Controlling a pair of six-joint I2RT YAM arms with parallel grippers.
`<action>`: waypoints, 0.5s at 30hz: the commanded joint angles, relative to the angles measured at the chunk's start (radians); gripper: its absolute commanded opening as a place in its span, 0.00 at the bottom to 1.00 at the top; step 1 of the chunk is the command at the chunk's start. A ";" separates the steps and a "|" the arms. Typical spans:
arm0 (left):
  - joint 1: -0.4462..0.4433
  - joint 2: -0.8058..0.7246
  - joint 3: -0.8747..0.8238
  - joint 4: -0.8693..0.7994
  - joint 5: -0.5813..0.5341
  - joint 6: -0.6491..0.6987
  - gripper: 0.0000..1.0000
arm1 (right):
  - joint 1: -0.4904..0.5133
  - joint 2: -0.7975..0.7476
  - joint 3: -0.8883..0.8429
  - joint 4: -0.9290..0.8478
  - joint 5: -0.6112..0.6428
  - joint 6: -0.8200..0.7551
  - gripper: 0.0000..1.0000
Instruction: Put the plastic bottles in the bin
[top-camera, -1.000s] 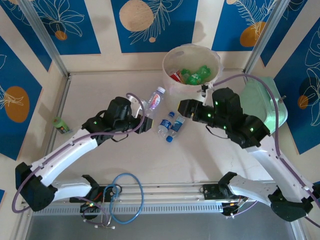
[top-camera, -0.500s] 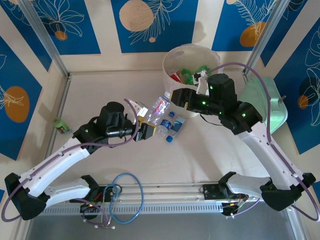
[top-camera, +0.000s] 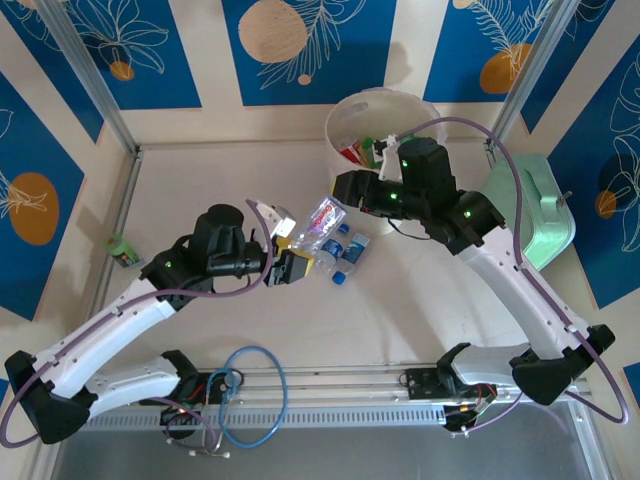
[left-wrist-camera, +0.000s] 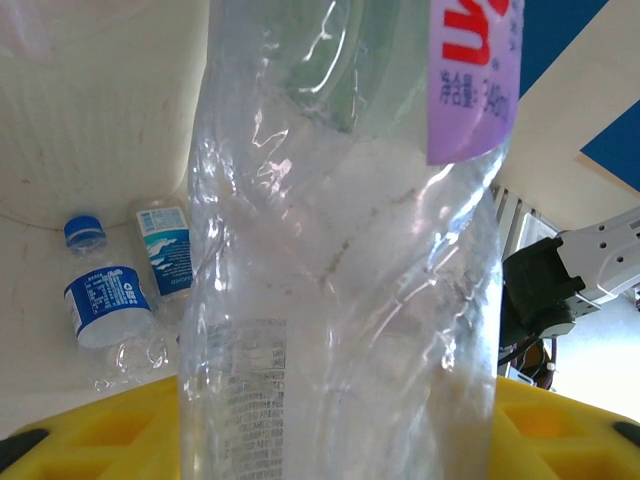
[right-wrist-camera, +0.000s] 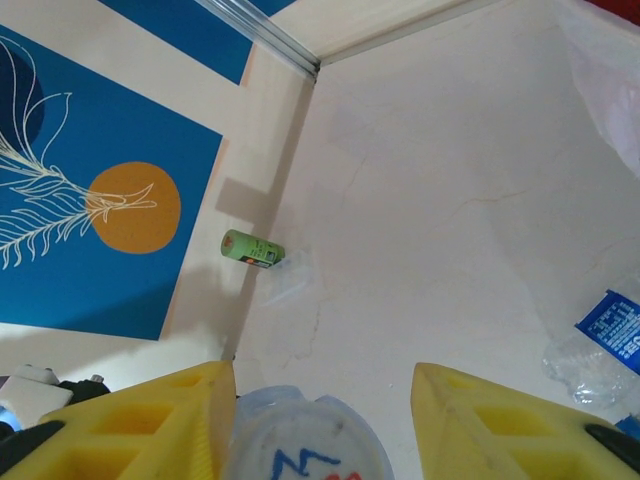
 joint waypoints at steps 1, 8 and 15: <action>-0.009 -0.013 -0.003 0.030 0.003 0.001 0.56 | 0.011 -0.004 0.028 0.008 -0.003 -0.016 0.43; -0.009 0.000 -0.009 0.040 -0.037 -0.015 0.61 | 0.017 -0.025 0.023 0.016 0.003 -0.018 0.28; -0.009 0.022 -0.019 0.029 -0.084 -0.013 1.00 | -0.005 -0.020 0.060 0.026 0.022 -0.029 0.23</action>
